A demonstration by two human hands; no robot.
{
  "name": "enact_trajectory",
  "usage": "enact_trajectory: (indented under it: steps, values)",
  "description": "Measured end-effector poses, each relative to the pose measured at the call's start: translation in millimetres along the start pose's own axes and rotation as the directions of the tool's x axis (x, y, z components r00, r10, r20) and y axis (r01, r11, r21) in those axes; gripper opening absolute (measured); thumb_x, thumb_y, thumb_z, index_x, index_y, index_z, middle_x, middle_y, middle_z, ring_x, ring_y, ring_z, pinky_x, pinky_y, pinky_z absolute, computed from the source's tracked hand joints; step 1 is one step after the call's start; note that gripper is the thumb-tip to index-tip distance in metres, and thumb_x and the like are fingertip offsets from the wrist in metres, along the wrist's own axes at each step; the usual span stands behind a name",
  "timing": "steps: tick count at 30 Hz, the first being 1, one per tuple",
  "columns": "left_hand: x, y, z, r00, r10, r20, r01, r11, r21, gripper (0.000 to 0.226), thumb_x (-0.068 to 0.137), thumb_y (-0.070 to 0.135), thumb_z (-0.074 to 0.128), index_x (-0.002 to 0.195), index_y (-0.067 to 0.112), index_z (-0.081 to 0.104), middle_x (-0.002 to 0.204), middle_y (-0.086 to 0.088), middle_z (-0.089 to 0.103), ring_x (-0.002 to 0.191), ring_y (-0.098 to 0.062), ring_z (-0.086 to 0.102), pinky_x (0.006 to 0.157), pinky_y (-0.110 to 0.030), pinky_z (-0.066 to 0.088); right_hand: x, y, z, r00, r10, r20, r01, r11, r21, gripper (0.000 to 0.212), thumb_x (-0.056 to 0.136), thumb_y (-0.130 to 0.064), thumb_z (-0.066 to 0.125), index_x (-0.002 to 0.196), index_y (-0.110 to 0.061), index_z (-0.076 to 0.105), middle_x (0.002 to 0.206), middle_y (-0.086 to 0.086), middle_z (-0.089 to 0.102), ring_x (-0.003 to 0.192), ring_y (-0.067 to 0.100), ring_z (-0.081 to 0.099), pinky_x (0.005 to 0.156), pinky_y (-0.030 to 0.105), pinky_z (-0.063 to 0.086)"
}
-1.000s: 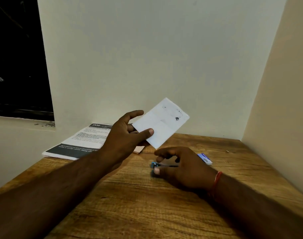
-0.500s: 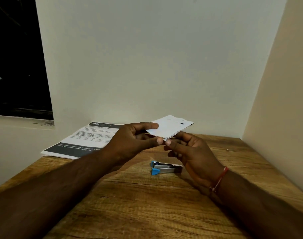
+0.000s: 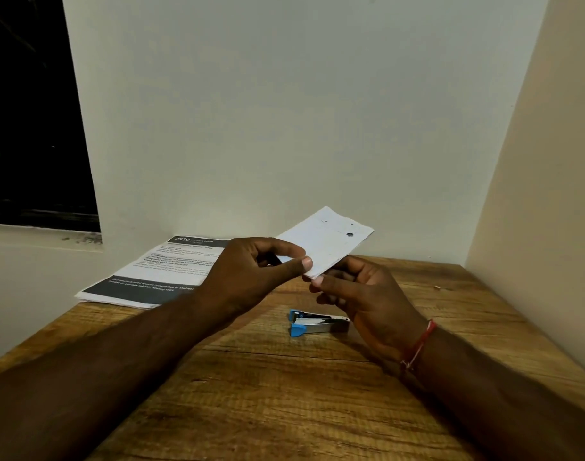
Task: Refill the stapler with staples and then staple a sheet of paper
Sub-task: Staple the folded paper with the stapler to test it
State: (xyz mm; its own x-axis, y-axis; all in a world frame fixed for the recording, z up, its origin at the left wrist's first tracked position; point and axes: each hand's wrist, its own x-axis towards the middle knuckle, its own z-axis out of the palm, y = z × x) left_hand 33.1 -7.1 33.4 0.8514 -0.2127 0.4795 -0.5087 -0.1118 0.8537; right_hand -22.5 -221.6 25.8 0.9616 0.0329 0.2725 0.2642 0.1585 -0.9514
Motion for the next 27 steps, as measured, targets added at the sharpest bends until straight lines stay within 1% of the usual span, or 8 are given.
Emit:
enact_trajectory:
  steps: [4,9,13,15,17,20,23,27]
  values:
    - [1.7,-0.8,-0.7,1.000,0.006,-0.024,-0.006,1.000,-0.001,0.018,0.092,0.031,0.093,0.106,0.019,0.091,0.064,0.021,0.073,0.055,0.004,0.055,0.057,-0.008,0.042,-1.3,-1.3,1.9,0.999,-0.001,0.049,-0.002,0.998,0.057,0.047,0.079,-0.009,0.084,0.125,-0.006,0.079,0.113,0.016,0.082,0.101,0.026,0.072,0.089,0.039,0.057]
    - [-0.2,4.3,-2.1,1.000,0.003,0.001,-0.003,1.000,0.019,0.027,0.090,0.035,0.094,0.112,0.021,0.089,0.061,0.021,0.071,0.056,0.004,0.058,0.060,-0.008,0.044,-4.4,-4.3,2.8,0.999,-0.007,0.039,0.005,0.999,0.038,0.044,0.076,-0.016,0.087,0.119,-0.013,0.082,0.120,0.024,0.080,0.103,0.027,0.073,0.092,0.040,0.059]
    - [-1.6,4.7,-5.9,0.997,-0.005,0.082,0.003,1.000,0.026,0.058,0.068,0.049,0.099,0.121,0.029,0.087,0.093,0.005,0.087,0.082,-0.004,0.079,0.082,-0.025,0.062,-3.9,-4.6,2.2,1.000,-0.015,0.028,0.014,1.000,0.019,0.043,0.078,-0.016,0.086,0.120,-0.014,0.081,0.119,0.020,0.082,0.105,0.026,0.075,0.094,0.041,0.060]
    - [-1.0,2.5,-5.4,0.994,0.008,0.105,-0.011,1.000,0.029,0.063,0.065,0.041,0.102,0.125,0.027,0.086,0.110,0.004,0.089,0.100,-0.008,0.085,0.094,-0.025,0.066,-4.3,-5.3,2.1,1.000,-0.018,0.025,0.018,1.000,0.005,0.043,0.079,-0.017,0.085,0.121,-0.013,0.079,0.119,0.017,0.083,0.106,0.026,0.076,0.094,0.041,0.060]
    - [-1.6,2.3,-4.3,0.993,0.021,0.114,-0.025,0.999,0.034,0.060,0.070,0.028,0.105,0.127,0.025,0.086,0.117,0.004,0.088,0.107,-0.007,0.085,0.095,-0.022,0.066,-6.4,-6.2,2.3,0.999,-0.025,0.021,0.025,0.999,-0.024,0.041,0.080,-0.018,0.083,0.120,-0.015,0.079,0.118,0.014,0.084,0.104,0.024,0.079,0.092,0.038,0.063]
    - [-2.5,5.3,-4.1,0.995,0.036,0.098,-0.043,0.997,0.071,0.053,0.076,0.021,0.104,0.126,0.023,0.086,0.107,0.008,0.088,0.096,0.000,0.083,0.084,-0.013,0.061,-6.9,-6.6,2.7,0.999,-0.035,0.029,0.036,0.999,-0.014,0.041,0.080,-0.019,0.083,0.121,-0.013,0.079,0.116,0.017,0.083,0.104,0.026,0.078,0.089,0.038,0.063]
    - [-1.7,5.7,-3.0,0.996,0.049,0.076,-0.058,0.992,0.109,0.045,0.078,0.041,0.097,0.121,0.029,0.088,0.082,0.008,0.083,0.071,0.001,0.070,0.072,-0.014,0.052,-5.9,-6.0,2.3,0.999,-0.034,0.029,0.034,0.999,0.004,0.041,0.080,-0.019,0.084,0.120,-0.012,0.080,0.116,0.019,0.083,0.101,0.028,0.077,0.085,0.037,0.064]
    - [-1.5,6.5,-1.5,0.996,0.081,0.040,-0.085,0.990,0.109,0.033,0.087,0.052,0.088,0.113,0.031,0.090,0.095,-0.001,0.088,0.078,-0.015,0.075,0.076,-0.026,0.055,-4.7,-4.1,2.1,0.999,-0.023,0.026,0.022,1.000,0.022,0.044,0.080,-0.014,0.083,0.123,-0.005,0.078,0.119,0.026,0.080,0.100,0.030,0.074,0.082,0.034,0.065]
